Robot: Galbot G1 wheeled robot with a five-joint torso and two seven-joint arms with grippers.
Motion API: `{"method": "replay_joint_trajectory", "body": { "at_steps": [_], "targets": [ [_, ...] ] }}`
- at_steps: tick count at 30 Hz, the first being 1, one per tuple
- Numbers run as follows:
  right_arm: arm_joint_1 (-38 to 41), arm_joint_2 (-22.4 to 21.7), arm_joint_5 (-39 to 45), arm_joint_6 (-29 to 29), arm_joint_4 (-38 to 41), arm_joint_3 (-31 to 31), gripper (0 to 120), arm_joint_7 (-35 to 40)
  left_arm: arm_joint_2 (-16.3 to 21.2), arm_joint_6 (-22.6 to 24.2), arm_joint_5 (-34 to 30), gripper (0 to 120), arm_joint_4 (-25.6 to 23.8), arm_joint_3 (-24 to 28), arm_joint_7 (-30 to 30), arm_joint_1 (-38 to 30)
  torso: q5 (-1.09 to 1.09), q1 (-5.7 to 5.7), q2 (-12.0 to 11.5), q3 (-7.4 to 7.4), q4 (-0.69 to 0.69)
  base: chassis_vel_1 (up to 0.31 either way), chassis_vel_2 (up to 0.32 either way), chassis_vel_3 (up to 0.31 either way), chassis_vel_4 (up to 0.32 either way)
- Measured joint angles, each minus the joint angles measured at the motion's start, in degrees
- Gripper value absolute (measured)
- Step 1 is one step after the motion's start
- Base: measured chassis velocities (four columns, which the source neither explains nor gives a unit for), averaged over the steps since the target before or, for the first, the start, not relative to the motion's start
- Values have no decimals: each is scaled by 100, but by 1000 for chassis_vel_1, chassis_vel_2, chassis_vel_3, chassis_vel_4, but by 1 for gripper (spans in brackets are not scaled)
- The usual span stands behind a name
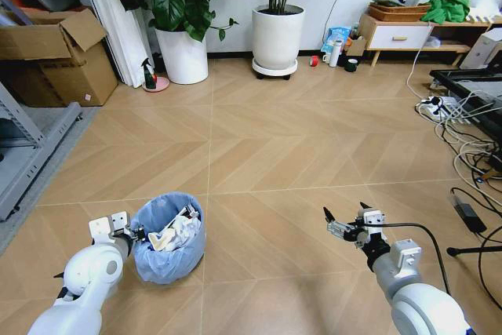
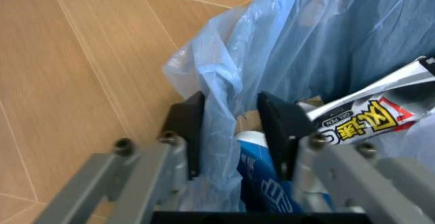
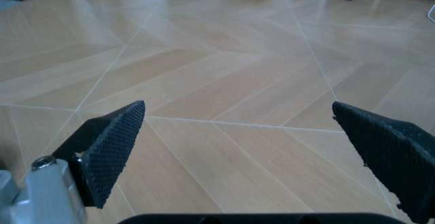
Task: Pick up the trash bin and place the garbage on the floor into it.
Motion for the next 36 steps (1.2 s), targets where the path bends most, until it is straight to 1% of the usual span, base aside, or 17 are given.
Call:
{"method": "replay_joint_trajectory", "body": {
  "at_steps": [1, 3, 5, 6, 9, 11, 13, 20, 23, 24, 26, 27, 28, 30, 31, 34, 36],
  "targets": [
    [-3, 5, -4, 4, 2, 0, 100, 0, 3, 0, -1, 42, 2, 1, 0, -10, 0, 0, 0, 0, 0, 0, 0, 0, 0],
    [-3, 10, -7, 6, 4, -1, 100, 0, 5, 0, -1, 44, 2, 1, 0, -12, 0, 0, 0, 0, 0, 0, 0, 0, 0],
    [-3, 41, -23, 9, 13, -18, 100, 0, 16, 0, -4, 55, -12, -23, -1, -11, -1, 0, 0, 0, 0, 0, 0, 0, 0],
    [-3, 41, -23, 9, 13, -18, 100, 0, 16, 0, -4, 55, -12, -23, -1, -11, -1, 0, 0, 0, 0, 0, 0, 0, 0],
    [-6, 97, -43, 10, 36, -14, 100, 0, 25, 1, 18, 72, -89, -137, -27, -11, 0, 0, 0, 0, 0, 0, 0, 0, 0],
    [-7, 99, -44, 10, 38, -11, 100, 0, 25, 1, 20, 74, -94, -143, -29, -11, 0, 0, 0, 0, 0, 0, 0, 0, 0],
    [-17, 116, -46, 10, 77, 43, 100, 1, 31, 1, 86, 87, -188, -229, -40, 14, 0, 0, 0, 0, 0, 0, 0, 0, 0],
    [-7, 153, -37, 10, 187, 195, 100, 2, 6, -160, 290, 100, -431, -352, -16, 162, 0, 0, 0, 0, 1, 0, 0, 0, 0],
    [-18, 332, -46, -2, 369, 386, 100, 12, -171, -1206, 1039, 100, -667, -440, 443, 392, 0, 0, 0, 0, 0, 0, 0, 0, 0],
    [-18, 332, -46, -2, 369, 386, 100, 12, -171, -1206, 1039, 100, -667, -440, 443, 392, 0, 0, 0, 0, 0, 0, 0, 0, 0],
    [-134, 523, -138, -42, 557, 550, 100, 33, -383, -2321, 2004, 100, -886, -460, 930, 669, 4, 0, 0, 0, 0, 0, 0, 0, 0],
    [-197, 586, -178, -62, 632, 608, 100, 44, -505, -2668, 2378, 100, -980, -460, 1105, 808, 3, 0, 0, 0, 0, 0, 0, 0, 0],
    [-197, 586, -178, -62, 632, 608, 100, 44, -505, -2668, 2378, 100, -980, -460, 1105, 808, 3, 0, 0, 0, 0, 0, 0, 0, 0],
    [-339, 683, -259, -101, 791, 731, 100, 53, -734, -3112, 2920, 100, -1174, -451, 1326, 1084, -2, 0, 0, 0, 0, 0, 0, 0, 0],
    [-339, 683, -259, -101, 791, 731, 100, 53, -734, -3112, 2920, 100, -1174, -451, 1326, 1084, -2, 0, 0, 0, 0, 0, 0, 0, 0],
    [-561, 713, -455, -93, 1049, 869, 100, 7, -1261, -3425, 3569, 100, -1618, -576, 1709, 1519, 0, 0, 0, -1, 0, 0, 0, 0, 0],
    [-590, 713, -513, -76, 1082, 889, 100, -21, -1351, -3456, 3686, 100, -1675, -615, 1768, 1569, 2, 0, 0, -1, 0, 0, 0, 0, 0]
  ]
}}
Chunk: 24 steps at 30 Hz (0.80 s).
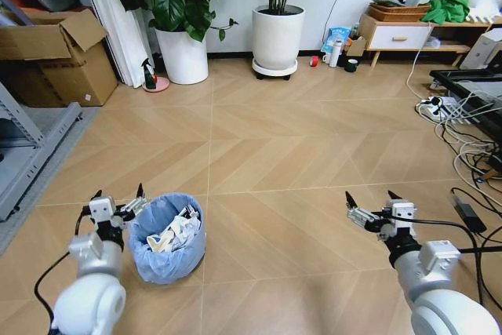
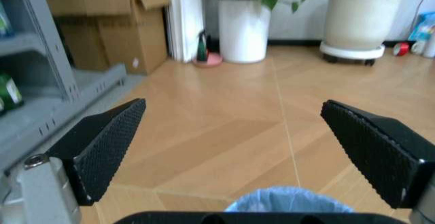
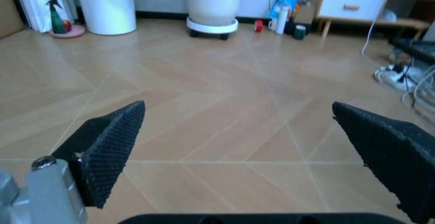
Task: Pick up the trash bin and place the garbage on the floor into it.
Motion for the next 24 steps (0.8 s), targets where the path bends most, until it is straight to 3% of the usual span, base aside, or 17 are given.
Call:
{"method": "replay_joint_trajectory", "body": {
  "at_steps": [4, 7, 15, 24],
  "targets": [
    [-158, 124, -575, 365, 68, 425, 100, -428, -609, -144, 595, 100, -289, -90, 353, 325, 0, 0, 0, 0, 1, 0, 0, 0, 0],
    [-244, 242, -742, 552, 5, 729, 100, -651, -762, -137, 742, 100, -338, -73, 615, 458, -3, 0, 0, 0, 0, 0, 0, 0, 0],
    [-525, 760, -782, 734, 79, 641, 100, -967, -739, -358, 640, 100, -343, -55, 1367, 850, -2, 0, 0, 0, -1, 0, 0, 0, 0],
    [-604, 1127, -1090, 967, 261, 383, 100, -1242, -702, -510, 431, 100, -499, 30, 1578, 1151, -2, 0, 0, 1, 0, 0, 0, 0, 0]
  ]
}}
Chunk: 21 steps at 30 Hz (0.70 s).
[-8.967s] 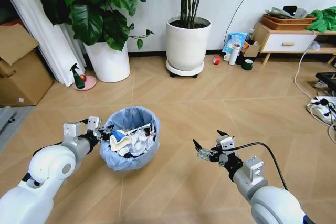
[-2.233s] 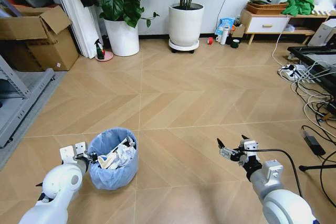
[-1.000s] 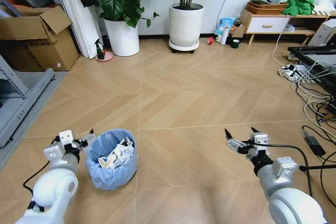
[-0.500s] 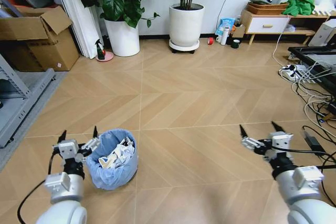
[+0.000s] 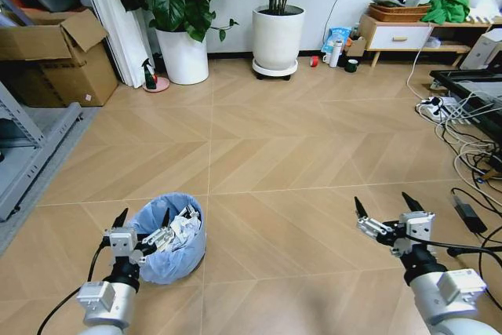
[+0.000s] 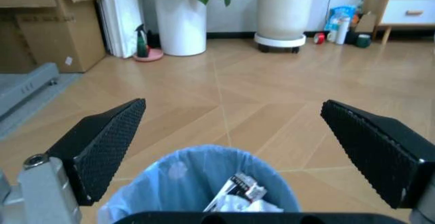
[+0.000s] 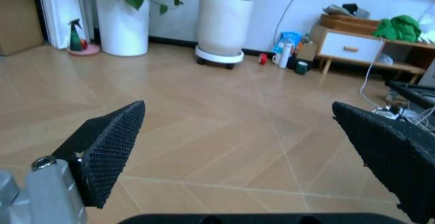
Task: Pick up the trash bin and place the garbage on the floor into it.
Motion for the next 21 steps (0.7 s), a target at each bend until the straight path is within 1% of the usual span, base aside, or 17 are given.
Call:
{"method": "replay_joint_trajectory", "body": {
  "at_steps": [4, 10, 21],
  "targets": [
    [-51, 74, -63, 76, 69, 26, 100, -42, -7, 21, -75, 100, -64, 22, 3, 16, 0, 0, 0, 0, -1, 0, 0, 0, 0],
    [-44, 77, -146, 99, 75, 9, 100, 102, -12, 113, -56, 100, -122, 15, -12, 81, 0, 0, 0, 0, 0, 0, 0, 0, 0],
    [-38, 70, -149, 99, 75, 3, 100, 129, -11, 126, -51, 100, -122, 15, -29, 78, 0, 1, 0, 0, 0, 0, 0, 0, 0]
  ]
}}
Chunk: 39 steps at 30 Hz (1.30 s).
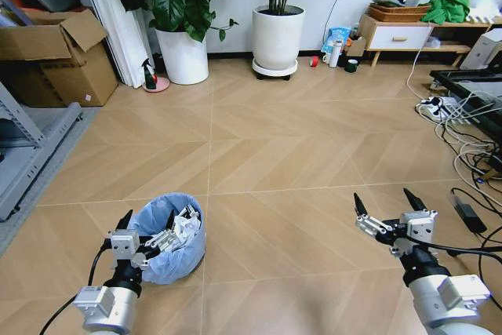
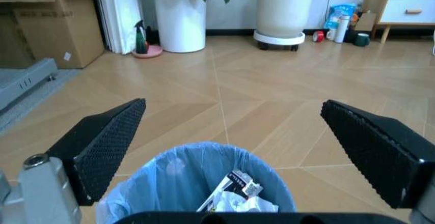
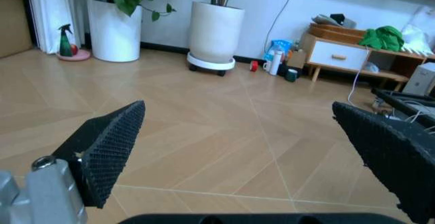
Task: Pick up the trash bin and place the garbage on the floor into it.
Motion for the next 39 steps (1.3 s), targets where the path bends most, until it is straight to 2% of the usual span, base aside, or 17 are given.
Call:
{"method": "replay_joint_trajectory", "body": {
  "at_steps": [39],
  "targets": [
    [4, -9, 13, -9, -5, 0, 100, 11, 3, 8, 1, 100, 6, 0, -11, -6, 0, 0, 0, 0, 0, 0, 0, 0, 0]
  ]
}}
